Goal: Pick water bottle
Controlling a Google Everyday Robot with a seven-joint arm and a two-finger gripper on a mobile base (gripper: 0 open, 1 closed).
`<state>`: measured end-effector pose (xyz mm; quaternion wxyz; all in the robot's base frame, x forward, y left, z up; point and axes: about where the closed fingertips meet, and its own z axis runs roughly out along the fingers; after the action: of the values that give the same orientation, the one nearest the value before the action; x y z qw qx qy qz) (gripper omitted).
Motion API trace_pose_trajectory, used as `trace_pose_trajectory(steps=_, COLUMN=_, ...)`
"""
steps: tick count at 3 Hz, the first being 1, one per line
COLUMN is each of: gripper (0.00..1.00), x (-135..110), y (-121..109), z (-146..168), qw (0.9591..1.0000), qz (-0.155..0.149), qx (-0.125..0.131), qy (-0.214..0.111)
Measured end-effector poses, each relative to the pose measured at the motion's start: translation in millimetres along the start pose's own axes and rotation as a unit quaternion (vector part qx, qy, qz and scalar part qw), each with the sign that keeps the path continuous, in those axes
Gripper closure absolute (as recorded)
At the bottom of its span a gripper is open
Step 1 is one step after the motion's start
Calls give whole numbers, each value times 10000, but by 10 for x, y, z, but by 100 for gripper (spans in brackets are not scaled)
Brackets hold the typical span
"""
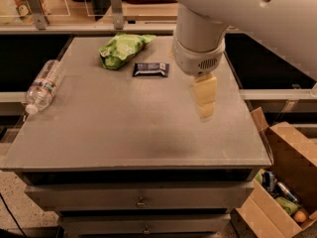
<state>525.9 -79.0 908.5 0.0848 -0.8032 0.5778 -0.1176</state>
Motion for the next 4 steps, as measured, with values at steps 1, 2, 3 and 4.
trace_pose_trajectory(steps=1, gripper=0, x=0, y=1, z=-1, qw=10000, qz=3, qx=0, qy=-4)
trace_pose_trajectory(steps=2, gripper=0, x=-16, y=-31, z=6, qw=9999, qz=-107, qx=25, qy=-34)
trace_pose_trajectory(steps=3, gripper=0, x=-227, y=-276, z=61, qw=9970, qz=-634, qx=210, qy=-384)
trace_pose_trajectory(steps=4, gripper=0, x=-767, y=-725, z=43, qw=9787, qz=-1861, qx=488, qy=-717)
